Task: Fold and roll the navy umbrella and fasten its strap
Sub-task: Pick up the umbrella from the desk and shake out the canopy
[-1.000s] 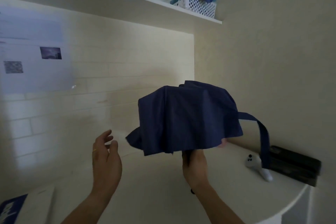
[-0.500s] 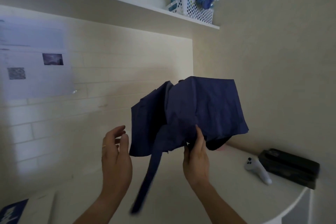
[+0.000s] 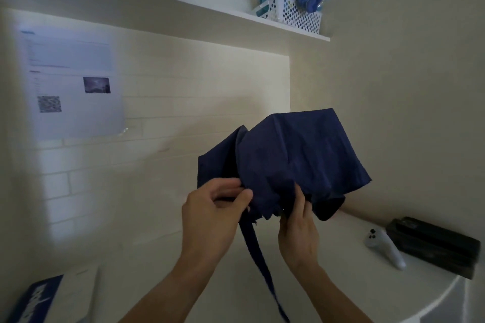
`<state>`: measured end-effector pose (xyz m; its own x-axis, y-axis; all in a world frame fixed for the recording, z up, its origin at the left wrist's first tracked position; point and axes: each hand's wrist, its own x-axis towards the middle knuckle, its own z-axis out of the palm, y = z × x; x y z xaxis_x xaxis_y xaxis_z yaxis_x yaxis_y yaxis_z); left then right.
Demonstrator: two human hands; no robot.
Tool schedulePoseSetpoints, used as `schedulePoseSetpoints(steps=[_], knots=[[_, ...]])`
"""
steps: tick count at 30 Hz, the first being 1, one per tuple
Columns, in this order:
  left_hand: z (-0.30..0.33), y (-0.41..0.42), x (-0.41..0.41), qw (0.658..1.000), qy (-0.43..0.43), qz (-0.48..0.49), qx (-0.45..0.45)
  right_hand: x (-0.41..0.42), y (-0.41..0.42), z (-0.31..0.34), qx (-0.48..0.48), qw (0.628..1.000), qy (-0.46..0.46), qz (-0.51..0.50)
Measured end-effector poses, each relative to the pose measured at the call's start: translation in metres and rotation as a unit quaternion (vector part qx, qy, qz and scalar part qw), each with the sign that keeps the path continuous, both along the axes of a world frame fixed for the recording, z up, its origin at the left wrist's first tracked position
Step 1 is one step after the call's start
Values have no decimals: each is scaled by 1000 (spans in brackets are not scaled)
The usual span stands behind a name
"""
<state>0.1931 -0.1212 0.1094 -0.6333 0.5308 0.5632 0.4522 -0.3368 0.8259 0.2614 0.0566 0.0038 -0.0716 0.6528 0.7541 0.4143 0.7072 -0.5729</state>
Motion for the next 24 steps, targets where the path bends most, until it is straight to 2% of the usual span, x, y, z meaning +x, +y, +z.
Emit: schedulePoseSetpoints(steps=[8, 17, 21, 24], knots=[[2, -18, -33, 980, -149, -132, -18, 15, 13, 1, 0, 1000, -11, -4], [1, -19, -45, 976, -119, -180, -12, 12, 16, -1, 3, 1000, -9, 15], [-6, -19, -55, 981, -87, -166, -56, 13, 12, 0, -9, 999, -7, 39], [-15, -21, -66, 983, -42, -138, -116, 17, 11, 3, -37, 994, 4, 103]])
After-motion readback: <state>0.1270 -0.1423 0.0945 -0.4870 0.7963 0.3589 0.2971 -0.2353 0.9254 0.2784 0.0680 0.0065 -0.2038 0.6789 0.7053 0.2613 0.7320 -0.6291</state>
